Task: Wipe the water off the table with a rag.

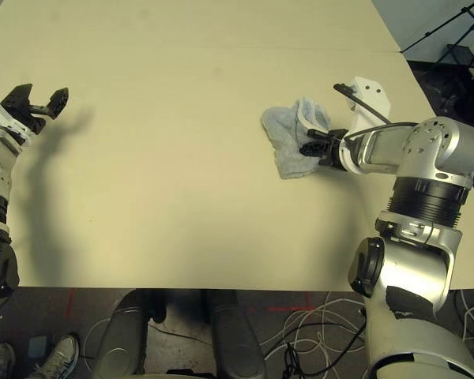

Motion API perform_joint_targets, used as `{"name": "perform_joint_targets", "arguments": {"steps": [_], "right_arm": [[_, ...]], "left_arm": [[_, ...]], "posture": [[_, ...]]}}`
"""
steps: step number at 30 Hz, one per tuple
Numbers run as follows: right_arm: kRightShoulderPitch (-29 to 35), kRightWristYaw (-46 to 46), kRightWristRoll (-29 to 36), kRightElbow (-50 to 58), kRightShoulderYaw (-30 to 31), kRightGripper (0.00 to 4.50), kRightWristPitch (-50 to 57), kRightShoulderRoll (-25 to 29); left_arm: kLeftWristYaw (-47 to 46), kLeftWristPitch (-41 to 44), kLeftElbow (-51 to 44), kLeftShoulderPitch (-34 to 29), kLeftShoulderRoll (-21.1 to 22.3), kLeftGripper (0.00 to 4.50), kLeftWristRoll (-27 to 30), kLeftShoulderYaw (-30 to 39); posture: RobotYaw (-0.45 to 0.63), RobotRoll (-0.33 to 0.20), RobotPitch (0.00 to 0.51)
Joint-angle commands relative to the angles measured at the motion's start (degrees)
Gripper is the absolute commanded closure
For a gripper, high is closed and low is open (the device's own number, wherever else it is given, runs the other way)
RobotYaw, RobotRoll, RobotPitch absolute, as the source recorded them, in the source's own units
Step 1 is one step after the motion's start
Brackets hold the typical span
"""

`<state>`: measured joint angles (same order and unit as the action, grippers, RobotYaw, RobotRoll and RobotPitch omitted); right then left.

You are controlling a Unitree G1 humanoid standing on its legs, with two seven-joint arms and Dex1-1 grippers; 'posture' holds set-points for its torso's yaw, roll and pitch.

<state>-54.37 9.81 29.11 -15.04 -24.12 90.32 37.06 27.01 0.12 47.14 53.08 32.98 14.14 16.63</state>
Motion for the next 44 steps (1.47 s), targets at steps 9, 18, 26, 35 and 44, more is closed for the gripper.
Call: {"name": "perform_joint_targets", "arguments": {"steps": [9, 18, 26, 35, 44], "right_arm": [[4.7, -0.5, -3.1, 3.7, -1.9, 4.45, -0.3, -1.3], [2.4, 8.4, -1.5, 0.3, 1.3, 1.51, -3.1, 7.6], [-0.7, 16.8, -9.0, -13.8, 6.8, 0.04, -37.2, 12.0], [-3.3, 22.7, -15.4, -44.1, 6.3, 0.04, -93.5, 1.6], [-5.9, 17.6, -17.5, -57.5, 5.0, 0.04, -103.1, 2.2]], "left_arm": [[0.7, -0.9, 0.7, 1.0, -0.3, 0.00, -0.8, -0.9], [1.2, 0.1, -1.0, 0.2, 0.0, 0.00, -0.4, -0.9], [-0.3, -1.2, -1.2, -0.2, 0.0, 0.00, -0.7, -0.4], [-9.1, -9.0, -0.2, -1.8, -4.4, 0.00, -1.9, 0.5], [-11.1, -13.1, 4.1, -0.8, -7.8, 0.00, -2.6, -0.2]], "posture": [[-0.07, 0.000, 0.315], [-0.05, 0.000, 0.303], [-0.05, 0.000, 0.292], [-0.05, 0.000, 0.288], [-0.05, 0.000, 0.262]]}}
